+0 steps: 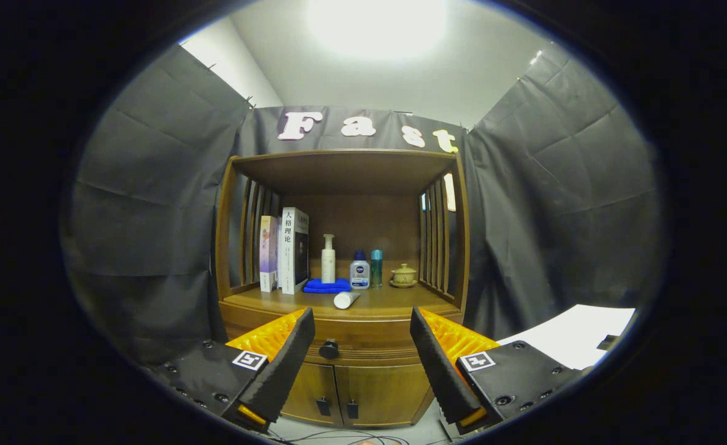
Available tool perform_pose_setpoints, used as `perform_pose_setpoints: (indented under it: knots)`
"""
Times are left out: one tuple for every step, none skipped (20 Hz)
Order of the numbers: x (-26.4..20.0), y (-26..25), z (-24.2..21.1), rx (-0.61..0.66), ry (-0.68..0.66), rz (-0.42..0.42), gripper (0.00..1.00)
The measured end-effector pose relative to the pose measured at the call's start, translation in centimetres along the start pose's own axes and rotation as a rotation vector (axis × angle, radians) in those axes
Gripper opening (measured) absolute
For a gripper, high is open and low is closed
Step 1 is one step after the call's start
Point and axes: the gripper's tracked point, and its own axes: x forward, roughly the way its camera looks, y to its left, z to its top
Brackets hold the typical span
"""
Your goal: Pull open the drawer, take out the items inside it, and place them on the countertop above the cabinet.
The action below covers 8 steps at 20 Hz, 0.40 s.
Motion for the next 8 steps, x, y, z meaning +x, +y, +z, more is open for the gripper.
perform_pose_setpoints:
  knots:
    - [0.12, -0.19, 0.04, 0.009, -0.001, -0.005, 0.97]
    - [0.26, -0.16, -0.12, 0.025, 0.005, -0.003, 0.97]
    - [0.36, 0.11, -0.29, 0.042, 0.008, 0.007, 0.97]
    - [0.40, 0.04, -0.24, 0.052, 0.011, 0.010, 0.97]
    - [0.44, -0.13, -0.19, 0.055, 0.009, 0.008, 0.97]
    - [0.45, -0.39, -0.08, 0.056, 0.007, 0.003, 0.97]
    - [0.42, -0.53, 0.01, 0.057, 0.003, 0.001, 0.97]
    - [0.27, -0.57, 0.21, 0.060, -0.001, 0.000, 0.97]
